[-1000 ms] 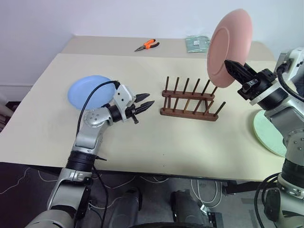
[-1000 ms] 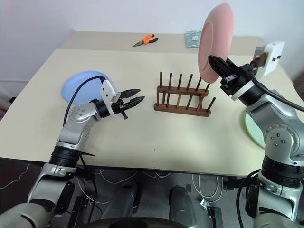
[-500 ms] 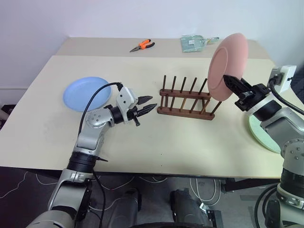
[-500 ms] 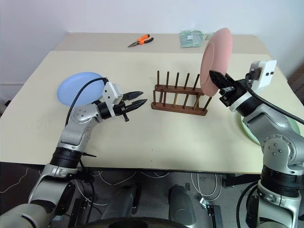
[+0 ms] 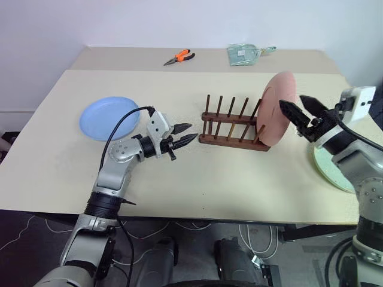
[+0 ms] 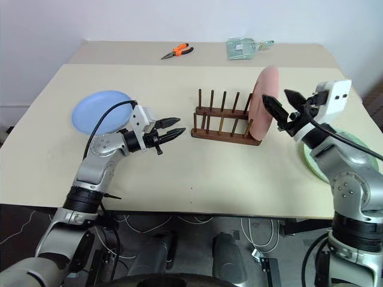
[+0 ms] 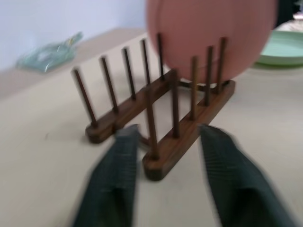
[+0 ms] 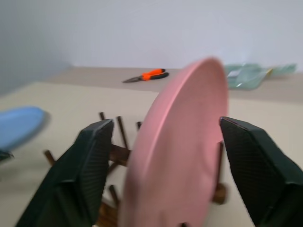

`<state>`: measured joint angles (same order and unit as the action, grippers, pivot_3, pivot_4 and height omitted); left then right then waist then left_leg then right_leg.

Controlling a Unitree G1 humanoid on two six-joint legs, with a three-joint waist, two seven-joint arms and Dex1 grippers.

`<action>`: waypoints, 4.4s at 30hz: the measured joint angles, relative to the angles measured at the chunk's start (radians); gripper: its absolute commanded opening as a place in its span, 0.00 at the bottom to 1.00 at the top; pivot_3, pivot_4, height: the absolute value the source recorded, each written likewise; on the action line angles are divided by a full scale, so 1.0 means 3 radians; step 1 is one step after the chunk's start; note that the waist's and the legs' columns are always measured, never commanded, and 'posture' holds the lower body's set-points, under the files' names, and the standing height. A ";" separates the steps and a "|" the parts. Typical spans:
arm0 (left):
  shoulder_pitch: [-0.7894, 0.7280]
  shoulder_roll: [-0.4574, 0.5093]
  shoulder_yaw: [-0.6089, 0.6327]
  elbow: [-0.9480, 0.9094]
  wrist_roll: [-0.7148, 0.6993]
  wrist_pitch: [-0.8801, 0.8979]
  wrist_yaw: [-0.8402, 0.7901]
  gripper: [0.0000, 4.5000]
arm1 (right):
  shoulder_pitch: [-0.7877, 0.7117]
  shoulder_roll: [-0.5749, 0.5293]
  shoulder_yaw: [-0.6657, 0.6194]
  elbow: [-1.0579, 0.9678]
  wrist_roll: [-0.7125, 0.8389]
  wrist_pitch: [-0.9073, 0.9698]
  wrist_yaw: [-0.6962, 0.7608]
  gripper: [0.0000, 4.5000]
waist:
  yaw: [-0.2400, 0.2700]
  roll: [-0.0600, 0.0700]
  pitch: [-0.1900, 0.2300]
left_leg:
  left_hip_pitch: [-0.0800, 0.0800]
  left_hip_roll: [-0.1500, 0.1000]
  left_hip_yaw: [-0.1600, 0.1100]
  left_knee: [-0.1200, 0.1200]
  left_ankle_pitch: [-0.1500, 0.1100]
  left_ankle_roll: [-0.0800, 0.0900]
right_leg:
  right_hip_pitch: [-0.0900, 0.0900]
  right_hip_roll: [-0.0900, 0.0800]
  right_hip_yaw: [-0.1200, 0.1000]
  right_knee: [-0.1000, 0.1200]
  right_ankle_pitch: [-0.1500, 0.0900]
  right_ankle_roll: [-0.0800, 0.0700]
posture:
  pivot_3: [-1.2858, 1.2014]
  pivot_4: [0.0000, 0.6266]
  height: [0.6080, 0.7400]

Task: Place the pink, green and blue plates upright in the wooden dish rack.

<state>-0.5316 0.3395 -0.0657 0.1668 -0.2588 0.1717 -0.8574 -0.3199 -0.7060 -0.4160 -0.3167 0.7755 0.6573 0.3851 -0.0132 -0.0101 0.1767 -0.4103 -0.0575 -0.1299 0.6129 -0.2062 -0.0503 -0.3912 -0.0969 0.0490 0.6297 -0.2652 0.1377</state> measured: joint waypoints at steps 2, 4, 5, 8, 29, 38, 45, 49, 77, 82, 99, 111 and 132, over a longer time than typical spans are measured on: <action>-0.0003 0.0050 0.0138 0.0054 -0.0037 0.0066 0.0122 0.98 | -0.0066 -0.0146 -0.0105 0.0004 -0.0039 -0.0045 0.0062 1.00 | -0.0008 0.0000 0.0000 | 0.0000 0.0001 0.0000 0.0000 0.0000 0.0000 | -0.0001 0.0000 0.0000 0.0000 0.0000 0.0000 | 0.52 0.24 1.00; -0.0012 0.0099 0.0275 0.0124 -0.0032 0.0065 0.0297 0.99 | -0.0152 -0.0251 -0.0149 0.0004 -0.0109 -0.0104 0.0082 1.00 | -0.0014 0.0000 0.0000 | 0.0001 0.0002 0.0001 0.0000 0.0000 0.0000 | -0.0001 0.0001 0.0000 0.0000 0.0000 0.0000 | 0.52 0.24 1.00; -0.0045 0.0114 0.0352 0.0193 0.0003 0.0052 0.0450 0.99 | -0.0203 -0.0305 -0.0147 0.0004 -0.0174 -0.0150 0.0090 1.00 | -0.0011 0.0000 0.0000 | 0.0001 0.0002 0.0000 0.0000 0.0000 0.0000 | 0.0000 0.0001 0.0000 0.0000 0.0000 0.0000 | 0.52 0.24 1.00; -0.0182 0.0175 0.0603 0.0498 0.0184 0.0038 0.1112 0.99 | -0.0388 -0.0371 -0.0058 -0.0052 -0.0296 -0.0257 0.0172 1.00 | -0.0011 -0.0001 0.0000 | 0.0001 0.0001 0.0001 0.0000 0.0000 0.0000 | -0.0001 0.0001 0.0000 0.0000 0.0000 0.0001 | 0.52 0.24 1.00; 0.0318 0.0328 0.0306 -0.0718 -0.0228 0.0353 0.0600 0.99 | -0.0252 -0.0477 -0.0170 -0.0010 -0.0489 -0.0327 0.0628 1.00 | 0.0078 -0.0027 0.0012 | -0.0023 0.0001 0.0001 -0.0005 0.0000 -0.0002 | -0.0016 -0.0003 -0.0003 -0.0014 0.0006 -0.0001 | 0.52 0.24 1.00; 0.0282 0.0447 -0.0271 -0.0864 -0.0323 0.0420 -0.0260 0.99 | 0.1394 -0.0575 -0.0669 0.0326 -0.1075 -0.0382 0.0905 1.00 | -0.0001 -0.0008 0.0011 | 0.0005 0.0007 0.0024 -0.0001 0.0000 0.0000 | 0.0004 -0.0001 0.0009 -0.0010 -0.0003 -0.0015 | 0.52 0.24 1.00; 0.0263 0.0373 -0.0397 -0.0811 -0.0261 0.0393 -0.0413 0.99 | 0.1786 -0.0498 0.0023 0.0350 -0.1702 -0.0406 0.0721 1.00 | -0.0006 -0.0007 0.0011 | 0.0006 0.0008 0.0031 0.0001 0.0000 0.0000 | 0.0002 -0.0001 0.0016 -0.0007 -0.0005 -0.0018 | 0.52 0.24 1.00; 0.0250 0.0329 -0.0405 -0.0794 -0.0229 0.0364 -0.0419 1.00 | 0.1693 -0.0456 0.0188 0.0407 -0.1942 -0.0422 0.0515 0.71 | 0.0008 -0.0009 0.0011 | 0.0005 0.0007 0.0031 0.0003 0.0000 0.0000 | 0.0004 -0.0002 0.0016 -0.0009 -0.0005 -0.0018 | 0.52 0.24 1.00; 0.0046 0.0242 0.0082 0.0314 0.0169 -0.0562 0.0283 1.00 | -0.1331 0.0460 -0.0261 -0.0720 0.1309 0.0125 -0.0553 0.00 | 0.0008 -0.0015 0.0022 | -0.0007 0.0008 -0.0006 -0.0002 -0.0001 0.0002 | -0.0001 -0.0008 -0.0003 -0.0004 0.0003 -0.0001 | 0.52 0.24 1.00; 0.0114 0.0231 0.0069 0.0234 0.0166 -0.0553 0.0201 1.00 | -0.1113 0.0921 0.0267 -0.0778 0.1781 0.0184 -0.1302 0.00 | 0.0007 -0.0014 0.0022 | -0.0006 0.0006 -0.0005 -0.0001 0.0000 0.0002 | -0.0005 -0.0007 0.0001 -0.0002 0.0003 -0.0004 | 0.52 0.24 1.00; 0.0203 0.0232 0.0068 0.0035 0.0135 -0.0411 0.0143 1.00 | -0.0659 0.1261 0.0410 -0.0362 0.2053 0.0041 -0.1735 0.00 | -0.0014 -0.0012 0.0022 | -0.0005 0.0005 0.0003 -0.0005 0.0000 0.0002 | -0.0011 0.0000 0.0001 0.0003 0.0004 -0.0003 | 0.52 0.24 1.00; 0.0226 0.0233 0.0061 -0.0089 0.0100 -0.0297 0.0055 1.00 | -0.0730 0.1275 0.0474 0.0225 0.1868 0.0069 -0.1935 0.53 | -0.0016 -0.0012 0.0023 | -0.0005 0.0005 0.0005 -0.0005 0.0000 0.0002 | -0.0012 0.0001 0.0002 0.0003 0.0004 -0.0003 | 0.52 0.24 1.00; 0.0199 0.0297 0.0555 0.0088 0.0157 0.0075 0.0981 1.00 | -0.1502 0.0237 0.1411 0.0116 -0.0630 -0.0487 -0.0278 0.99 | -0.0039 -0.0006 0.0028 | -0.0005 0.0008 0.0007 -0.0006 0.0000 0.0002 | -0.0018 0.0005 0.0001 0.0003 0.0004 -0.0002 | 0.52 0.24 1.00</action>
<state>-0.4719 0.4286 0.1009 0.1932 -0.2116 0.1940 -0.5632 -0.7704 -0.6349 0.0072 -0.2819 0.5866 0.5112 0.3016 -0.0250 -0.0118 0.1850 -0.4118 -0.0550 -0.1277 0.6112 -0.2061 -0.0497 -0.3964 -0.0955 0.0494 0.6307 -0.2639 0.1372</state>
